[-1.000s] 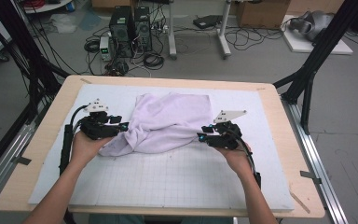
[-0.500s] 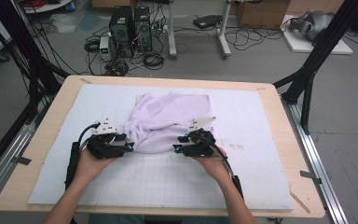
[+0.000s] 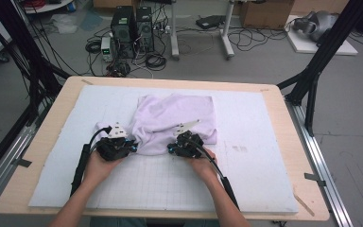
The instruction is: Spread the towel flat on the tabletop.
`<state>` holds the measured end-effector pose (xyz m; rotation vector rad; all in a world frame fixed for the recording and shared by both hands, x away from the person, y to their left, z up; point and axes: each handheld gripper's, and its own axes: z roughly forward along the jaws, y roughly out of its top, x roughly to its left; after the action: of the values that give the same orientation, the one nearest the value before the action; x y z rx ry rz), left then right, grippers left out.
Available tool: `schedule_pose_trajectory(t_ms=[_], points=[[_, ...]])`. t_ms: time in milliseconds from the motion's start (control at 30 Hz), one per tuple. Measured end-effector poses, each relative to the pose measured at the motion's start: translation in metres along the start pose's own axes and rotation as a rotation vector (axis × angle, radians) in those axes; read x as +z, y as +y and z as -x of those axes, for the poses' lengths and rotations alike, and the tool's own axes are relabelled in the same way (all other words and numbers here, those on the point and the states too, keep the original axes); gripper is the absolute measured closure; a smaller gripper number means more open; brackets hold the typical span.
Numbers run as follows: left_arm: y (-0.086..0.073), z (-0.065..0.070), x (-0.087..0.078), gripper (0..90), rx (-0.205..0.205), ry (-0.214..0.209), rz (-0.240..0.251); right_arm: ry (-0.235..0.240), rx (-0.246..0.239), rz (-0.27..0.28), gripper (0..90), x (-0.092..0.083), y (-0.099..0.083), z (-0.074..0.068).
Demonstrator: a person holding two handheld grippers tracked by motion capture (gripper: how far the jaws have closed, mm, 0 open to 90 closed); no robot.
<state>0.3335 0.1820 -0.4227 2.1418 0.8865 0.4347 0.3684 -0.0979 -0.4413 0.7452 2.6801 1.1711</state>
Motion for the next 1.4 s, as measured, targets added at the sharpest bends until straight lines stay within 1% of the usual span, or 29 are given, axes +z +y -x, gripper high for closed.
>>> schedule_pose_trajectory(t_ms=[67, 100, 200, 267, 333, 367, 433, 500, 600, 633, 700, 733, 767, 800, 833, 867, 900, 933, 967, 1000, 1033, 1067, 1100, 1133, 1167, 1200, 1267, 1333, 1400], points=[[0.002, 0.0, -0.008, 81.4, -0.021, -0.007, 0.032, 0.006, -0.009, 0.002, 88.2, -0.004, 0.001, 0.0], [0.003, -0.001, -0.014, 81.8, -0.026, -0.011, 0.052, 0.015, -0.011, 0.013, 88.3, -0.008, 0.001, 0.0], [0.008, -0.004, -0.033, 82.1, -0.051, -0.008, 0.103, 0.014, -0.037, 0.064, 88.4, -0.029, 0.004, -0.005], [0.014, -0.005, -0.044, 82.5, -0.055, -0.009, 0.125, 0.004, -0.059, 0.096, 88.4, -0.047, 0.004, -0.008], [0.021, -0.002, -0.054, 82.5, -0.049, -0.013, 0.15, -0.016, -0.076, 0.118, 88.5, -0.063, 0.004, -0.01], [0.025, -0.001, -0.059, 82.6, -0.041, -0.014, 0.156, -0.022, -0.075, 0.126, 88.5, -0.07, 0.003, -0.012], [0.032, 0.003, -0.067, 82.7, -0.02, -0.019, 0.167, -0.026, -0.075, 0.143, 88.5, -0.085, 0.003, -0.013], [0.038, 0.007, -0.074, 82.7, -0.017, -0.029, 0.183, -0.032, -0.081, 0.158, 88.5, -0.1, 0.001, -0.013], [0.044, 0.009, -0.08, 82.7, -0.019, -0.056, 0.193, -0.044, -0.086, 0.177, 88.5, -0.124, -0.002, -0.012], [0.046, 0.009, -0.08, 82.7, -0.021, -0.057, 0.196, -0.05, -0.078, 0.181, 88.5, -0.132, -0.003, -0.011], [0.048, 0.005, -0.076, 82.7, -0.034, -0.059, 0.192, -0.075, -0.081, 0.182, 88.4, -0.143, -0.004, -0.007], [0.049, 0.002, -0.071, 82.7, -0.038, -0.049, 0.184, -0.088, -0.078, 0.179, 88.4, -0.146, -0.005, -0.004], [0.049, -0.003, -0.065, 82.7, -0.048, -0.045, 0.171, -0.093, -0.061, 0.179, 88.5, -0.148, -0.005, 0.002], [0.05, -0.01, -0.056, 82.7, -0.068, -0.027, 0.159, -0.091, -0.045, 0.184, 88.5, -0.147, -0.005, 0.009], [0.05, -0.014, -0.05, 82.7, -0.075, -0.007, 0.149, -0.106, -0.03, 0.174, 88.5, -0.143, -0.006, 0.017], [0.049, -0.022, -0.042, 82.7, -0.091, 0.013, 0.129, -0.113, -0.012, 0.16, 88.4, -0.14, -0.006, 0.023], [0.048, -0.029, -0.034, 82.7, -0.124, 0.019, 0.118, -0.117, 0.015, 0.149, 88.5, -0.133, -0.008, 0.032], [0.047, -0.035, -0.025, 82.8, -0.14, 0.036, 0.1, -0.114, 0.045, 0.128, 88.5, -0.126, -0.009, 0.041], [0.045, -0.041, -0.017, 82.8, -0.139, 0.06, 0.074, -0.118, 0.066, 0.112, 88.5, -0.118, -0.011, 0.048], [0.043, -0.046, -0.009, 82.9, -0.165, 0.06, 0.056, -0.122, 0.078, 0.09, 88.5, -0.11, -0.013, 0.055], [0.041, -0.05, -0.001, 83.0, -0.172, 0.066, 0.035, -0.116, 0.099, 0.074, 88.4, -0.103, -0.015, 0.06], [0.039, -0.053, 0.005, 82.9, -0.166, 0.077, 0.01, -0.113, 0.112, 0.06, 88.4, -0.096, -0.016, 0.064], [0.037, -0.055, 0.011, 83.0, -0.179, 0.075, -0.005, -0.113, 0.12, 0.044, 88.4, -0.089, -0.018, 0.067], [0.035, -0.056, 0.017, 83.2, -0.184, 0.078, -0.02, -0.11, 0.125, 0.034, 88.4, -0.083, -0.019, 0.069], [0.034, -0.058, 0.02, 83.1, -0.179, 0.071, -0.037, -0.109, 0.129, 0.021, 88.4, -0.078, -0.02, 0.071], [0.033, -0.058, 0.022, 82.8, -0.183, 0.062, -0.043, -0.107, 0.135, 0.014, 88.3, -0.074, -0.022, 0.073], [0.033, -0.058, 0.021, 79.5, -0.181, 0.053, -0.043, -0.09, 0.148, 0.003, 87.8, -0.069, -0.025, 0.074], [0.033, -0.056, 0.016, 71.4, -0.176, 0.049, -0.039, -0.089, 0.156, 0.015, 86.2, -0.071, -0.025, 0.073], [0.034, -0.053, 0.003, 67.5, -0.167, 0.066, -0.021, -0.083, 0.147, 0.044, 79.6, -0.078, -0.025, 0.07]])
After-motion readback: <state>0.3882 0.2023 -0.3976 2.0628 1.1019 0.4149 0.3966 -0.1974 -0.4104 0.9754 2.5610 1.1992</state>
